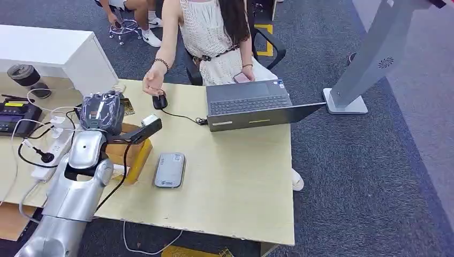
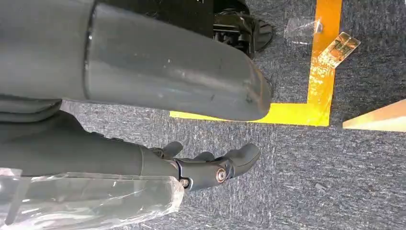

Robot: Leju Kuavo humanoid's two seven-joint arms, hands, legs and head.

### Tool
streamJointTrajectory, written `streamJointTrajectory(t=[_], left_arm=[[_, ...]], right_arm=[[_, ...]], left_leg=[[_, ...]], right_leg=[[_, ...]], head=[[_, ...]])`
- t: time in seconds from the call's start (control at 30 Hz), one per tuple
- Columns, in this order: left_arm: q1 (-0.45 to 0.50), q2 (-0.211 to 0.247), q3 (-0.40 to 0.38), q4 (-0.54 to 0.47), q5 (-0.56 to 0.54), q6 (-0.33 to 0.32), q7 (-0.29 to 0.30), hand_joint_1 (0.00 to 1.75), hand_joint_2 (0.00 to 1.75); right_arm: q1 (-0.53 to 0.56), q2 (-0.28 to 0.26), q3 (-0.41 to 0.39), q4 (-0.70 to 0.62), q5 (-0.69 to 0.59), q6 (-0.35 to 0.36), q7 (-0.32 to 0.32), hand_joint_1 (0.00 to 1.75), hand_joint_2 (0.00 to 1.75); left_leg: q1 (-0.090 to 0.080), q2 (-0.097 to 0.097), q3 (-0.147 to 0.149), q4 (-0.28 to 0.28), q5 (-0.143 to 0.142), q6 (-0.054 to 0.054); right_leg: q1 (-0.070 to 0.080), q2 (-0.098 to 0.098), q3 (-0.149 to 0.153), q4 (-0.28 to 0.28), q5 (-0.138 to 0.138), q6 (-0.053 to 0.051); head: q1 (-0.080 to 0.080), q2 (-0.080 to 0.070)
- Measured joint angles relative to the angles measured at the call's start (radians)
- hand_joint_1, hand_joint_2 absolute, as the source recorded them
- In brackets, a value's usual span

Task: Pass the card to the sensor for recognition and then transmit it.

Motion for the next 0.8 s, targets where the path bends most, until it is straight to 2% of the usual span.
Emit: streamJointTrajectory(t=[0.53, 0.57, 0.8], left_arm=[[-0.025, 0.006, -0.017, -0.02, 0.0, -0.031, 0.022, 1.75, 1.75], [-0.025, 0.006, -0.017, -0.022, 0.0, -0.031, 0.02, 0.0, 1.75], [-0.014, 0.005, -0.017, -0.029, 0.0, -0.026, 0.002, 0.0, 1.75]], right_arm=[[0.0, -0.002, -0.019, 0.0, 0.029, -0.004, 0.011, 0.0, 0.0], [0.0, -0.002, -0.02, 0.0, 0.029, -0.003, 0.011, 0.0, 0.0], [0.0, -0.003, -0.027, 0.0, 0.041, 0.002, 0.011, 0.0, 0.0]], left_leg=[[0.0, 0.0, 0.0, 0.0, 0.0, 0.0], [0.0, 0.0, 0.0, 0.0, 0.0, 0.0], [0.0, 0.0, 0.0, 0.0, 0.0, 0.0]], right_leg=[[0.0, 0.0, 0.0, 0.0, 0.0, 0.0], [0.0, 0.0, 0.0, 0.0, 0.0, 0.0], [0.0, 0.0, 0.0, 0.0, 0.0, 0.0]], head=[[0.0, 0.0], [0.0, 0.0], [0.0, 0.0]])
